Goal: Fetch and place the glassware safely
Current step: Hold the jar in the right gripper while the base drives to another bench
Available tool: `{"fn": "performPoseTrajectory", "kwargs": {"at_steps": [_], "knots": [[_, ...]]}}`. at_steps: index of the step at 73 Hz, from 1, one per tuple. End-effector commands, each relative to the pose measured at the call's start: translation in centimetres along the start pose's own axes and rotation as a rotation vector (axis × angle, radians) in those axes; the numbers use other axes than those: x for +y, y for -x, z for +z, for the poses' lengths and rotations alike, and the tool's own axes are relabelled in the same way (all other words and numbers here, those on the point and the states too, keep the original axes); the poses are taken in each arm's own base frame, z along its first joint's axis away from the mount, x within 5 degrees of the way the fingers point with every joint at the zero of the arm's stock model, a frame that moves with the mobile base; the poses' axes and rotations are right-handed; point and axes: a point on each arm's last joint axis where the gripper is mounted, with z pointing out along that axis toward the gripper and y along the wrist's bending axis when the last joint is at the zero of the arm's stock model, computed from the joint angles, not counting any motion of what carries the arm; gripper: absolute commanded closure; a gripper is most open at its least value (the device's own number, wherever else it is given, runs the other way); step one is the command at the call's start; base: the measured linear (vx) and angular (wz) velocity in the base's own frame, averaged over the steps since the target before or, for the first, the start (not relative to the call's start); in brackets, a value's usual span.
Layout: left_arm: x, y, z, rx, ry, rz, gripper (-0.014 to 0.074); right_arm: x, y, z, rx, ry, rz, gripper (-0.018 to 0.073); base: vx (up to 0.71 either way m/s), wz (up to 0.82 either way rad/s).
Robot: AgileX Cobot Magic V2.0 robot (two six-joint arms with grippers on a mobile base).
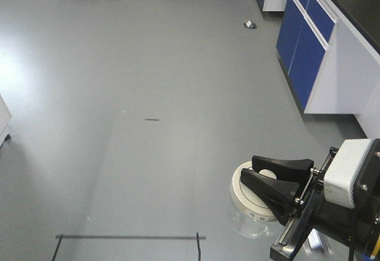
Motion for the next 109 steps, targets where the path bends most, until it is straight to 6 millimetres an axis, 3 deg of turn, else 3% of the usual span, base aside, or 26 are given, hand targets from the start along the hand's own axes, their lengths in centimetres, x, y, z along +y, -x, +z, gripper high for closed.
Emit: {"fn": "performPoseTrajectory", "kwargs": {"at_steps": [1, 109], "knots": [[-0.31, 1.43, 0.05, -0.082, -0.031, -0.012, 0.0603, 0.23, 1.74, -0.13, -0.098, 0.028, 0.002, 0.056, 0.72, 0.1], [-0.31, 1.43, 0.07, -0.082, -0.031, -0.012, 0.0603, 0.28, 1.58, -0.07, -0.084, 0.035, -0.014, 0.056, 0.76, -0.01]]}}
